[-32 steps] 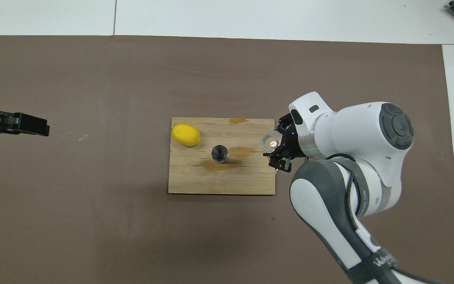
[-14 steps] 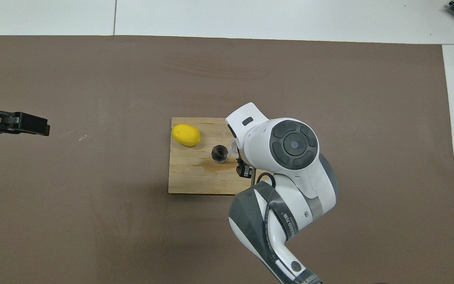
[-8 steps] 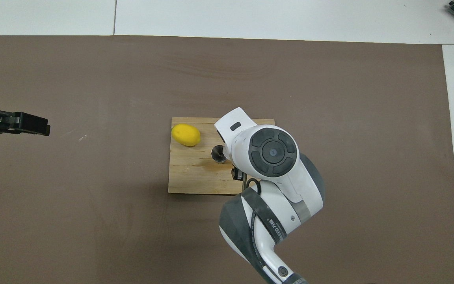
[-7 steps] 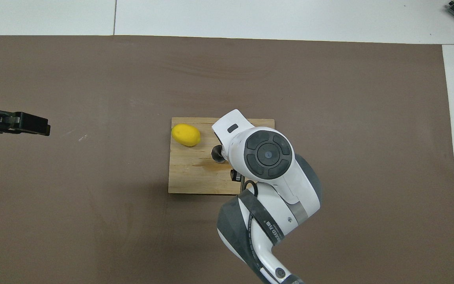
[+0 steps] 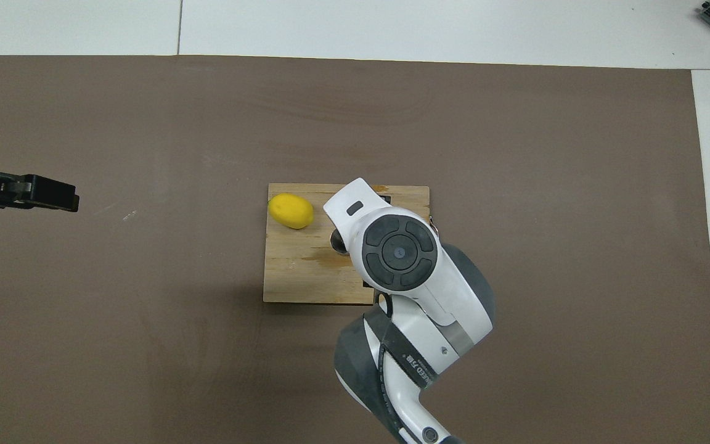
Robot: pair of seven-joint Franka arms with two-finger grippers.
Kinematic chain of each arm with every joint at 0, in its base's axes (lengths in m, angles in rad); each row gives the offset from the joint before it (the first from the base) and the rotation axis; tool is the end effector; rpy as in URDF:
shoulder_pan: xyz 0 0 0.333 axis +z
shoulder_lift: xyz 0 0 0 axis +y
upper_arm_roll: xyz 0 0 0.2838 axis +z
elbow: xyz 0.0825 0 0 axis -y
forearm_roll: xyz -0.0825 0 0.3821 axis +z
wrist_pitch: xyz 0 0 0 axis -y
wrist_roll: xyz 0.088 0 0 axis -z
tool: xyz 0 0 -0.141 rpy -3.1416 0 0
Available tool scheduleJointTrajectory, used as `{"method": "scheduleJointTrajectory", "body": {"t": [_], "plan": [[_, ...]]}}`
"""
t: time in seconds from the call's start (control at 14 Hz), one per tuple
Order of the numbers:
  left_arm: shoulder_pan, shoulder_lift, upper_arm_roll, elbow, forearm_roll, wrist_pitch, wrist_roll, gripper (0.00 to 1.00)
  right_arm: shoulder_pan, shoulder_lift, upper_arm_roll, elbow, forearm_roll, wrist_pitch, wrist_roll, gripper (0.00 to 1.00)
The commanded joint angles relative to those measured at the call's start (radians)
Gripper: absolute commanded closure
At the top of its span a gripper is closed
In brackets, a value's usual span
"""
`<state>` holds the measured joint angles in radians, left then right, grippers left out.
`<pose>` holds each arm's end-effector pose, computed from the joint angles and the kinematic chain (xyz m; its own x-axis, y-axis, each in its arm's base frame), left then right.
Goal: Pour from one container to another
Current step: 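Tilt the glass cup with the right gripper above the metal cup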
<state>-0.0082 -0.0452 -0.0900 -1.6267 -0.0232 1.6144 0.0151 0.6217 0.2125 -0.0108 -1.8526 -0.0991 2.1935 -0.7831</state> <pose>0.5422 -0.0575 0.5605 0.9932 -0.1120 0.0330 -0.1127 -0.9935 0.0186 0.5125 0.3515 0.3561 0.1214 0.9923 0.0258 0.9806 -0.1240 0.1518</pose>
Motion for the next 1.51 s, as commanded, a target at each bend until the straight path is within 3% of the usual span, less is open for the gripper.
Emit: {"method": "scheduleJointTrajectory", "body": {"t": [0.0,1.43], "plan": [[-0.012,0.018,0.004,0.027,0.016,-0.005,-0.020,0.00,0.004,0.015,-0.001,0.029,-0.040,-0.026,0.031,0.40],[-0.013,0.018,0.004,0.027,0.016,-0.005,-0.020,0.00,0.059,0.059,-0.001,0.090,-0.214,-0.116,0.090,0.40]]}}
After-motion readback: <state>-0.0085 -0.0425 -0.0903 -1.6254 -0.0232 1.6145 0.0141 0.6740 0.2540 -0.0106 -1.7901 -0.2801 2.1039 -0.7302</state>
